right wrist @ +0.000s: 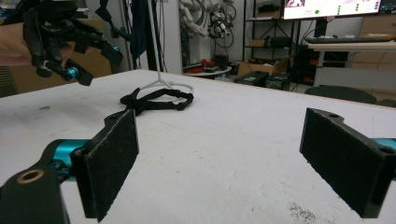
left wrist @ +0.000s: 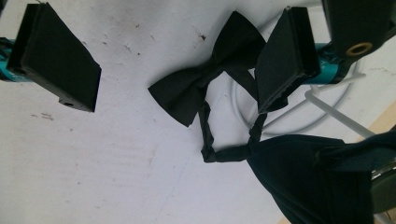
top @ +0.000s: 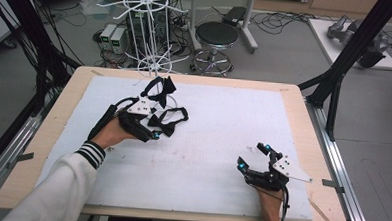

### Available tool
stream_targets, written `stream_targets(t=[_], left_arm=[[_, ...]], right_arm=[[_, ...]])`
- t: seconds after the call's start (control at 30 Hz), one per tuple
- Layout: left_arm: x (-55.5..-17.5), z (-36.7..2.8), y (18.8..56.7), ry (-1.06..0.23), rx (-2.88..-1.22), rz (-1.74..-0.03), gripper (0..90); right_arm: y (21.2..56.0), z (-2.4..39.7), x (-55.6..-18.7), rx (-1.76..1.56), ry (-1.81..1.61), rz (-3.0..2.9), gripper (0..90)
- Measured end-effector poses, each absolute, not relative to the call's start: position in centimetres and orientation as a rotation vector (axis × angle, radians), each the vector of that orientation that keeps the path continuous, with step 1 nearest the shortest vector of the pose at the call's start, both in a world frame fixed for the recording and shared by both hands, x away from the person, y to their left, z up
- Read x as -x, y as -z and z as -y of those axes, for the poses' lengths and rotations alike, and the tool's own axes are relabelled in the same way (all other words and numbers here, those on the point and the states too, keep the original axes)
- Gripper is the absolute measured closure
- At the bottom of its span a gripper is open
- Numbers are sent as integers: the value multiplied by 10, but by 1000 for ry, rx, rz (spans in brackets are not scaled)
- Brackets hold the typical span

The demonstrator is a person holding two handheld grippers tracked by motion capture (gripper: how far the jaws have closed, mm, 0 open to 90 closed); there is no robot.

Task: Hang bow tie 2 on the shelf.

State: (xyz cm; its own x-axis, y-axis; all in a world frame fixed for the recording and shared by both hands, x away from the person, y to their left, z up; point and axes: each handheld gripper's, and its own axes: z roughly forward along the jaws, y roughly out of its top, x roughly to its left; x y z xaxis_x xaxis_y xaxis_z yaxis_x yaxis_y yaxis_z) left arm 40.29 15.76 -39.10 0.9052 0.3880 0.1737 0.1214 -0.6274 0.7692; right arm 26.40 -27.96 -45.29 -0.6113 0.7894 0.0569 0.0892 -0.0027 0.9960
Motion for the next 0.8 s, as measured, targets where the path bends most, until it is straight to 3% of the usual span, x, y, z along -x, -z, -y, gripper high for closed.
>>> stream_targets(t=[0.8], left_arm=[[-426,-148,413,-414,-2344,-344,165]], right_arm=[[453,280,-262,-902,-1677,-1725,111]])
